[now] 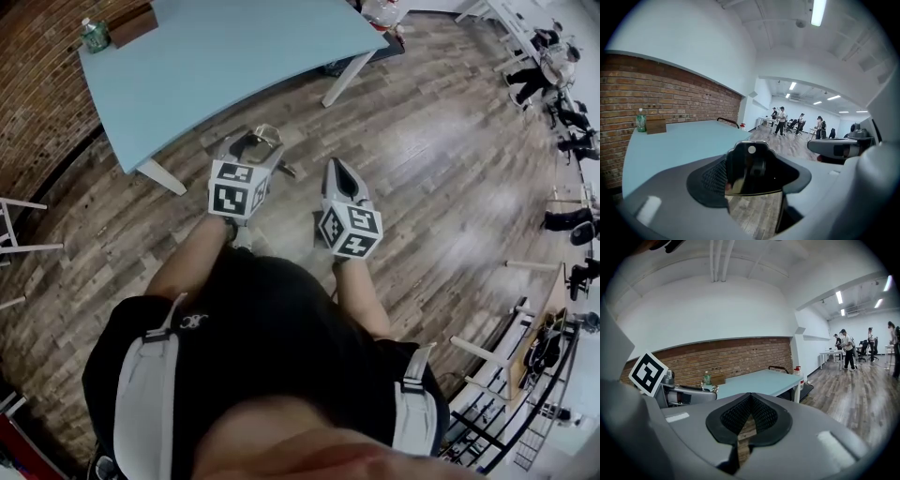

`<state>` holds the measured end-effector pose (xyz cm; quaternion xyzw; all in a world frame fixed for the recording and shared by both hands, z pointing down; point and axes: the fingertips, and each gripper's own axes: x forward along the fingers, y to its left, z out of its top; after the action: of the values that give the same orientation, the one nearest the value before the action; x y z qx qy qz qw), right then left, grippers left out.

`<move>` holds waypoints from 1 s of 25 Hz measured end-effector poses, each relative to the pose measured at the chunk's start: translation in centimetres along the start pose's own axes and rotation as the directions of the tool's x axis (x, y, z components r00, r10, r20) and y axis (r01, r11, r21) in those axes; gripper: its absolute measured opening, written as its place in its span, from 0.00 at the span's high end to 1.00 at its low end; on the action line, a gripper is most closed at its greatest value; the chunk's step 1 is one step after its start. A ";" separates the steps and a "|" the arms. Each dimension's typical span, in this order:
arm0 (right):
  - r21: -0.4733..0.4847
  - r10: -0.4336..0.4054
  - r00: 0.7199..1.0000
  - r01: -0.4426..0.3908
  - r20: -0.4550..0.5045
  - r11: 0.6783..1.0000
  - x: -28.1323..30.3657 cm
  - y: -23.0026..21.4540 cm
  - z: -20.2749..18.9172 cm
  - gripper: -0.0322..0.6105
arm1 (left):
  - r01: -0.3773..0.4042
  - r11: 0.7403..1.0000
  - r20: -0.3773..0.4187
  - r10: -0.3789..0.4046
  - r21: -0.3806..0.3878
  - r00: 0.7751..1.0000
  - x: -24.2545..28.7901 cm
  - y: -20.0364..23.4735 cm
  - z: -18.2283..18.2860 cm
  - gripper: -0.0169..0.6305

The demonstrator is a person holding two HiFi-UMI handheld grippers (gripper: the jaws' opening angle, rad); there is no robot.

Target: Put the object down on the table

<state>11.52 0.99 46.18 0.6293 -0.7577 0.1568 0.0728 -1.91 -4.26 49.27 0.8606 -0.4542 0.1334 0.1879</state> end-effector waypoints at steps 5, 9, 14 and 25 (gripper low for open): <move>-0.013 -0.005 1.000 0.005 0.007 1.000 2.6 0.0 1.2 0.93 | 0.007 1.000 0.015 -0.007 -0.002 1.000 2.0 1.9 1.7 0.53; -0.007 -0.011 1.000 0.011 0.012 1.000 5.2 -0.5 2.1 0.93 | 0.010 1.000 0.017 -0.010 0.011 1.000 3.9 3.4 3.1 0.53; -0.008 -0.029 0.999 0.029 0.024 1.000 7.3 -1.8 2.4 0.93 | 0.001 0.999 0.011 -0.001 0.035 1.000 5.4 5.3 4.5 0.53; 0.055 -0.017 1.000 0.017 -0.009 0.998 14.2 -6.5 2.1 0.93 | -0.042 0.999 -0.024 0.043 0.026 0.999 10.7 8.1 5.9 0.53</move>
<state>15.20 -13.92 49.55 0.6367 -0.7475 0.1798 0.0601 -2.40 -18.90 49.89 0.8513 -0.4685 0.1535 0.1795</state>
